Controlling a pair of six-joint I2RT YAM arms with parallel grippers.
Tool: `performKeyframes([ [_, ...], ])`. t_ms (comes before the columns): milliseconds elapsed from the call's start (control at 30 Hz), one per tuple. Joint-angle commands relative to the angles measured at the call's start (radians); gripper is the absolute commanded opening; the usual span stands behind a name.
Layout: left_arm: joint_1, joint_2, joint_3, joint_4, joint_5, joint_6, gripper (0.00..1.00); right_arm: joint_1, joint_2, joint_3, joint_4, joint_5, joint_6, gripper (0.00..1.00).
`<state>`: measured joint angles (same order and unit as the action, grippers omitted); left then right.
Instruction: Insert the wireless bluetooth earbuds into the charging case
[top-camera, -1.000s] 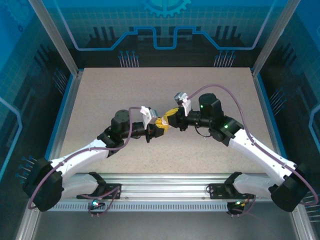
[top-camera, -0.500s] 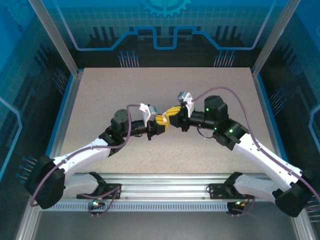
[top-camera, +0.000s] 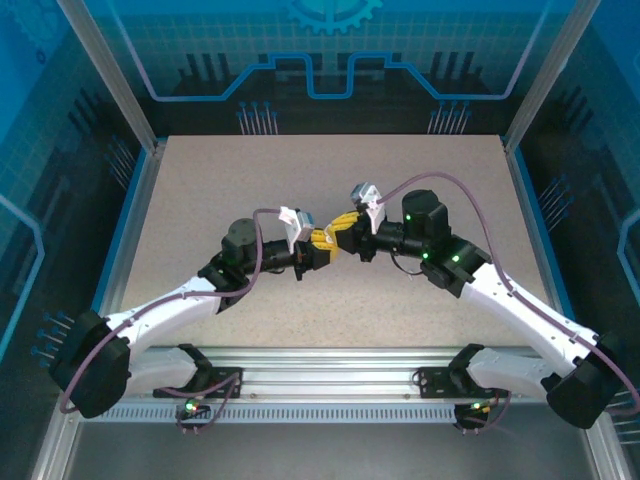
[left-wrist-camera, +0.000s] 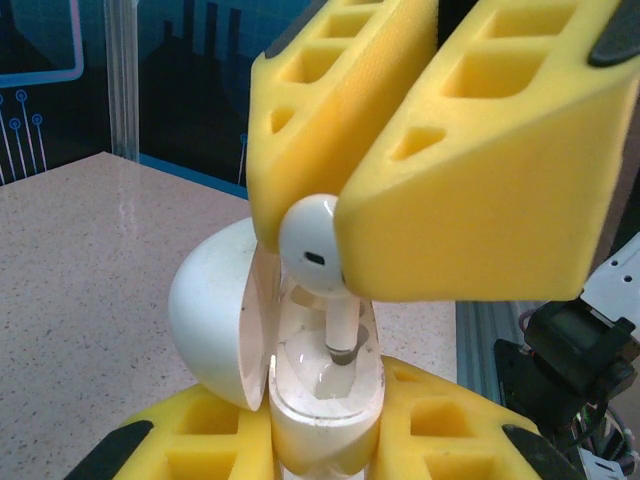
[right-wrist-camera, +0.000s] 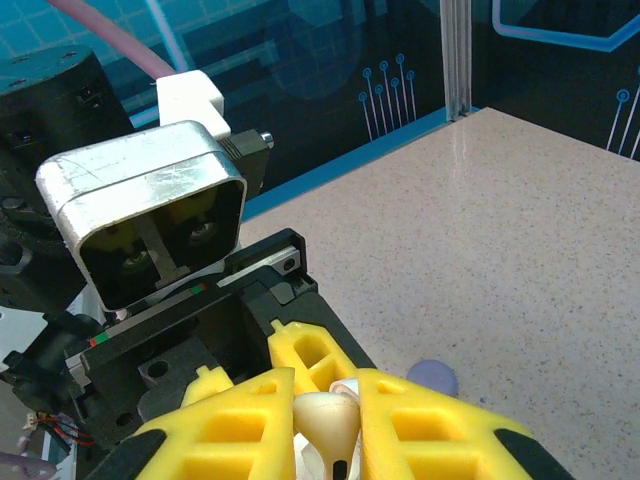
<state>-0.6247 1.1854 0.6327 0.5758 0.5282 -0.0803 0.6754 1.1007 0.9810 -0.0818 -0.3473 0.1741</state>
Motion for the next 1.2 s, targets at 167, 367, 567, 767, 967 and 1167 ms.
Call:
performKeyframes([
  [167,-0.006,-0.023,0.028,0.047,0.012,0.0,0.18,0.015,0.006,0.023,-0.044,0.039,-0.036,0.19],
  [367,-0.006,-0.033,0.03,0.045,0.014,0.004,0.18,0.014,0.011,0.036,-0.108,0.051,-0.068,0.19],
  [567,-0.006,-0.033,0.034,0.039,0.019,0.009,0.18,0.014,0.042,0.056,-0.149,0.032,-0.065,0.2],
  [767,-0.006,-0.036,0.041,0.017,0.025,0.019,0.18,0.014,0.062,0.077,-0.18,0.053,-0.061,0.23],
  [967,-0.006,-0.041,0.044,0.002,0.026,0.028,0.18,0.014,0.06,0.091,-0.182,0.066,-0.05,0.32],
  [1167,-0.005,-0.041,0.044,-0.005,0.027,0.035,0.18,0.014,0.052,0.109,-0.174,0.061,-0.038,0.39],
])
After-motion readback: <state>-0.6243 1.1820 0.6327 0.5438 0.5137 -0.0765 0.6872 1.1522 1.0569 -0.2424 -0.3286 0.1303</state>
